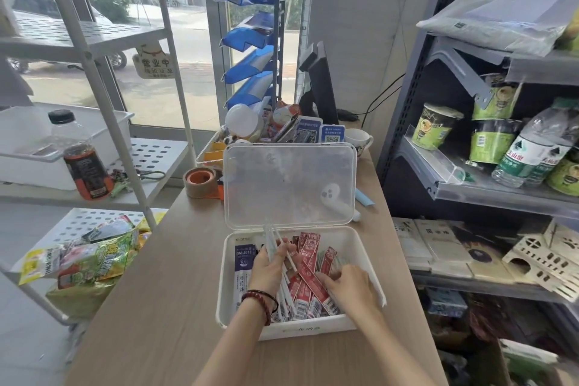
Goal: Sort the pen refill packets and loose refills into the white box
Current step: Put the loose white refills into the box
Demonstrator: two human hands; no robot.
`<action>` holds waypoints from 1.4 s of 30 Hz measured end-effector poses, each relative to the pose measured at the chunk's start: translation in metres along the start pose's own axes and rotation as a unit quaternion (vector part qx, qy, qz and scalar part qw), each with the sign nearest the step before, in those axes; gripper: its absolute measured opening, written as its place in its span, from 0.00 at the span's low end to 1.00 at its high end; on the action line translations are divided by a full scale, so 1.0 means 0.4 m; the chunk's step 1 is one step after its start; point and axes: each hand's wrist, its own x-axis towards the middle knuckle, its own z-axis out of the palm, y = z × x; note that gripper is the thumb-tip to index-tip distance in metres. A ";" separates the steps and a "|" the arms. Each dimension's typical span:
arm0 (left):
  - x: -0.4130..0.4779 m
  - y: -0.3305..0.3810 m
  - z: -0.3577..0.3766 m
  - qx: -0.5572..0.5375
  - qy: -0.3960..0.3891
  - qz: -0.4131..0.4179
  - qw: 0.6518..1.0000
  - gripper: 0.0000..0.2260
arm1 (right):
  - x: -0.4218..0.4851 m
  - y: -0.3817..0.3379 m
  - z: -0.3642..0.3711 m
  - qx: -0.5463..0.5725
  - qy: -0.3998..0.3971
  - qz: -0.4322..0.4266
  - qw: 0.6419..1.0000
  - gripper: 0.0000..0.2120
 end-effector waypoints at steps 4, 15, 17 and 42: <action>0.001 0.000 -0.002 -0.006 0.008 -0.001 1.000 0.05 | -0.008 -0.013 -0.015 0.014 -0.019 0.016 1.000 0.28; 0.005 -0.005 -0.004 0.039 0.027 0.015 0.999 0.09 | 0.005 -0.019 -0.054 0.205 -0.118 -0.021 0.971 0.17; 0.004 -0.007 -0.003 0.032 0.019 0.011 0.999 0.08 | -0.001 -0.024 -0.064 0.244 -0.135 -0.040 0.960 0.09; -0.008 0.036 -0.014 -0.214 0.115 0.113 0.963 0.05 | 0.031 -0.081 -0.048 0.272 -0.043 -0.018 0.961 0.08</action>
